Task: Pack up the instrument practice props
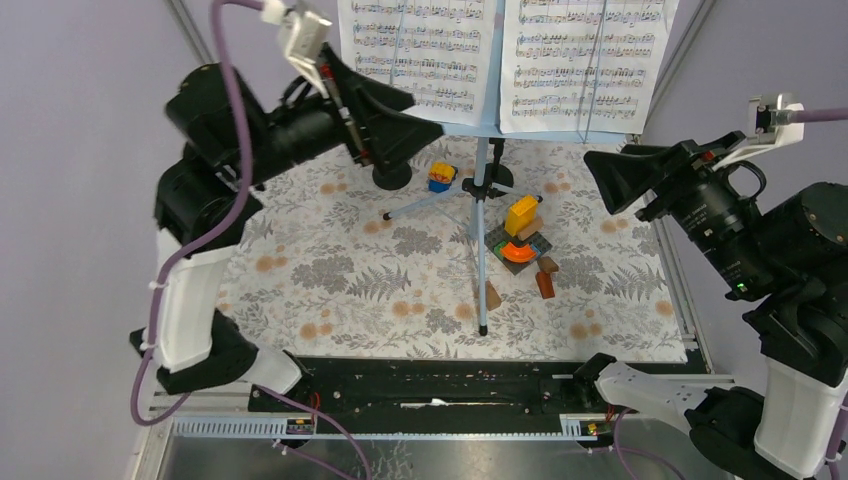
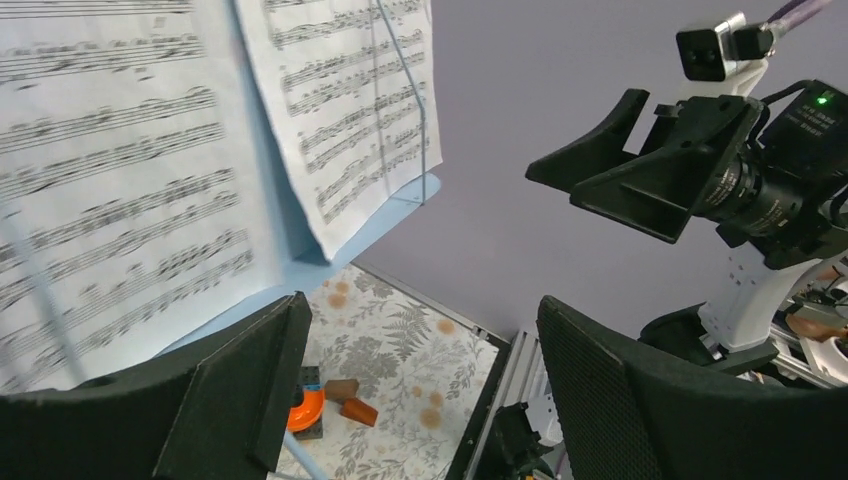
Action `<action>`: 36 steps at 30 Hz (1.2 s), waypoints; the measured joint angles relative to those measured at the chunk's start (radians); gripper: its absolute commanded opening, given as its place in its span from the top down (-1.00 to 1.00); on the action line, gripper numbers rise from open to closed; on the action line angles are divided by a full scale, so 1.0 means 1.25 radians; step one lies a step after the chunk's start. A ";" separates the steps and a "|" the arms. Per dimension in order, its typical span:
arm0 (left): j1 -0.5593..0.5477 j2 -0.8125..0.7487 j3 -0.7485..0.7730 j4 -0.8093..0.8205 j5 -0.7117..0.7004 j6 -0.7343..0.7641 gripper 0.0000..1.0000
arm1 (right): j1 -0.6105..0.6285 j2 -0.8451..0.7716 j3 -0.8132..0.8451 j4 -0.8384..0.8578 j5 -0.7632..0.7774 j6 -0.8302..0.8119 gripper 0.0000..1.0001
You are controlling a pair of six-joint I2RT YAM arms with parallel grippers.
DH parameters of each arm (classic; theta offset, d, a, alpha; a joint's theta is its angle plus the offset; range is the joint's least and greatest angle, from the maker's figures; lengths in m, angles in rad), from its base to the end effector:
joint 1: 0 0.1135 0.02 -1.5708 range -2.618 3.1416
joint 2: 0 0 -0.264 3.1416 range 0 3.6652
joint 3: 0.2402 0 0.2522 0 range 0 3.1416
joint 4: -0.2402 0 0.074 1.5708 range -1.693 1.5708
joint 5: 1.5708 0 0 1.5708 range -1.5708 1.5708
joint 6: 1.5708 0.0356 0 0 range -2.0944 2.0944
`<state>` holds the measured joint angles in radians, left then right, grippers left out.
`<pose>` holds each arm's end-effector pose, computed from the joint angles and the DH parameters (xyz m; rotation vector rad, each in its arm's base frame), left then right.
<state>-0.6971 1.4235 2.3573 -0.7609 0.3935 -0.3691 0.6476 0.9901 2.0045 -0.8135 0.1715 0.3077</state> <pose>0.1323 -0.1286 0.6256 0.5853 1.3965 -1.1438 0.0519 0.0316 0.5957 -0.0915 1.4033 0.6803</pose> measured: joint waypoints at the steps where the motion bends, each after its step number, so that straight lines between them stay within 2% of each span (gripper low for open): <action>1: -0.021 0.020 0.018 -0.001 -0.012 0.003 -0.76 | 0.000 0.009 0.009 0.000 0.002 -0.004 -0.58; 5: -0.081 0.115 0.082 0.020 -0.062 0.005 -0.76 | 0.000 0.038 0.034 -0.001 0.028 -0.015 -0.45; 10: -0.084 0.121 -0.028 0.120 -0.116 -0.034 -0.63 | 0.000 0.054 0.027 0.022 0.050 -0.012 -0.26; 20: -0.085 0.156 -0.028 0.227 -0.160 -0.104 -0.56 | 0.000 0.026 -0.065 0.094 0.067 0.018 -0.23; 28: -0.085 0.199 -0.029 0.273 -0.171 -0.128 -0.51 | 0.000 -0.005 -0.090 0.111 0.087 0.030 -0.25; 36: -0.085 0.234 -0.034 0.294 -0.178 -0.141 -0.57 | 0.000 -0.029 -0.106 0.120 0.099 0.030 -0.26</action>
<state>-0.8036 1.7161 2.3142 -0.3939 0.1711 -0.5457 0.6476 0.9543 1.8725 -0.6632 0.2955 0.3454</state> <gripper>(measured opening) 0.775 0.627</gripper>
